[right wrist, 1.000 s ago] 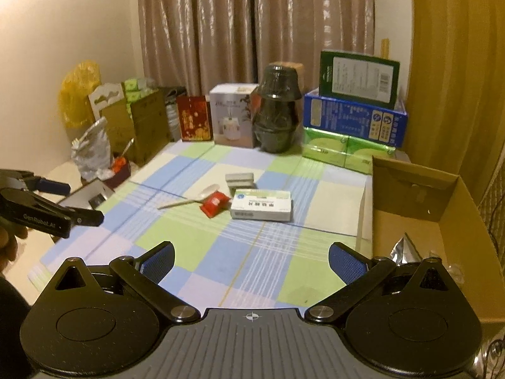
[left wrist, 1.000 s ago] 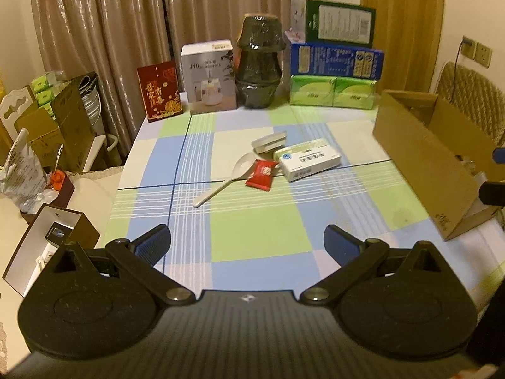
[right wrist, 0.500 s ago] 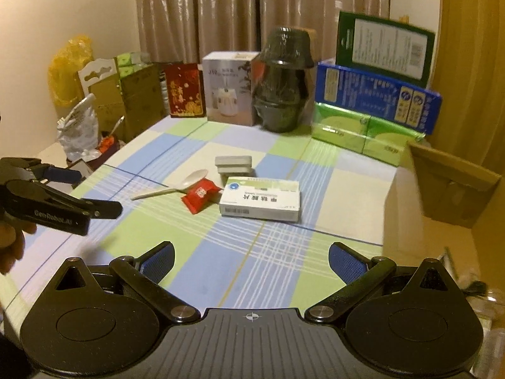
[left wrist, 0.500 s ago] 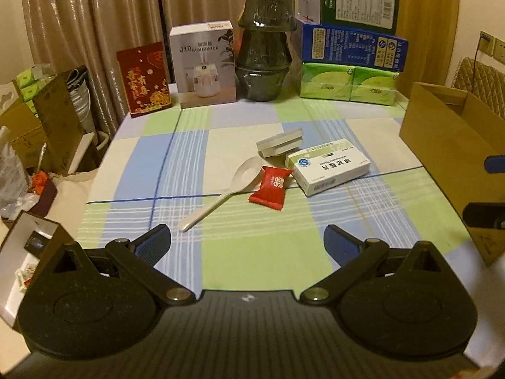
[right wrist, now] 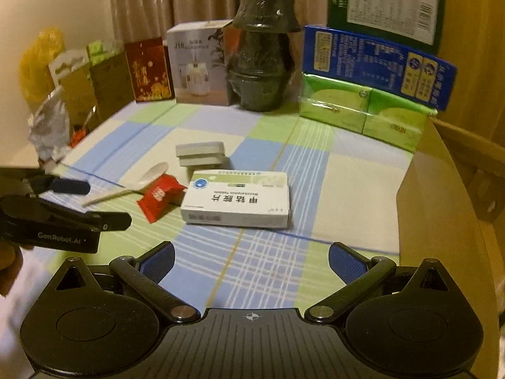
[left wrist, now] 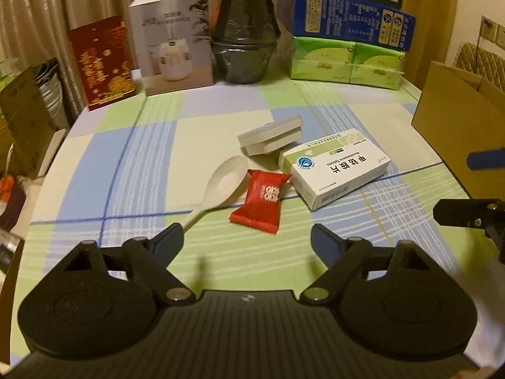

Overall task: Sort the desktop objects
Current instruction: 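Grasp the red candy with the left tool while the right tool grasps the white medicine box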

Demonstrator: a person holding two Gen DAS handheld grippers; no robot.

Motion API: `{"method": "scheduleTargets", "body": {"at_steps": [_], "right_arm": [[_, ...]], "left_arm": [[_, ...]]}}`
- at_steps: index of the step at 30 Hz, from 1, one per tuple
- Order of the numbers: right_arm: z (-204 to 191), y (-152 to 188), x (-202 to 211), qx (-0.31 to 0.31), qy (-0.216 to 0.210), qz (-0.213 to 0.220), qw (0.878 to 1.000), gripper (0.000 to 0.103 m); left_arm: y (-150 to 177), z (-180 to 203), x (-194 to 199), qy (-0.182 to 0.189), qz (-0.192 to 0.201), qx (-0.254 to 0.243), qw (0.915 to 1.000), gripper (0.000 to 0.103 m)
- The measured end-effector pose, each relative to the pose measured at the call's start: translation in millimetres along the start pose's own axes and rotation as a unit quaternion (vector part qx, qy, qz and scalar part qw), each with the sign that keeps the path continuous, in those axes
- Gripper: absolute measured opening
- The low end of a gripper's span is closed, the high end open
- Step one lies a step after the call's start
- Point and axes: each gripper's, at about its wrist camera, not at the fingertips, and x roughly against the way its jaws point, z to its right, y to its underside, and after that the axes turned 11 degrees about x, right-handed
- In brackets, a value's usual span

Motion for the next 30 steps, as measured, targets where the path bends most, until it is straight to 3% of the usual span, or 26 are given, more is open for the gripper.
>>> {"method": "scheduleTargets", "body": {"at_steps": [4, 6, 8, 10, 14, 18, 20, 23, 30], "right_arm": [[1, -21, -14, 0.073, -0.002, -0.028, 0.997, 0.101], [0, -35, -24, 0.131, -0.007, -0.059, 0.99, 0.101], [0, -46, -35, 0.186, -0.027, -0.088, 0.978, 0.101], [-2, -52, -43, 0.25, -0.055, -0.088, 0.963, 0.101], [-2, -52, -64, 0.349, -0.093, -0.085, 0.929, 0.101], [0, -53, -86, 0.377, -0.117, -0.089, 0.915, 0.099], [2, -60, -95, 0.376, -0.125, -0.085, 0.914, 0.098], [3, -68, -110, 0.391, -0.131, -0.086, 0.907, 0.098], [-4, -73, -135, 0.435, -0.162, -0.107, 0.879, 0.098]], "left_arm": [[-5, 6, -16, 0.011, -0.003, -0.031, 0.9995, 0.077], [-9, 8, -24, 0.02, -0.007, -0.045, 0.9988, 0.076], [-11, 10, -33, 0.036, -0.021, -0.059, 0.9974, 0.068], [-14, 11, -42, 0.036, -0.036, -0.069, 0.9963, 0.06], [-19, 14, -55, 0.038, -0.04, -0.086, 0.9948, 0.058], [-25, 14, -67, 0.044, -0.045, -0.088, 0.9942, 0.054], [-28, 14, -73, 0.05, -0.056, -0.082, 0.9938, 0.036], [-29, 16, -75, 0.047, -0.056, -0.086, 0.9937, 0.027], [-31, 10, -72, 0.043, -0.051, -0.081, 0.9945, 0.022]]}}
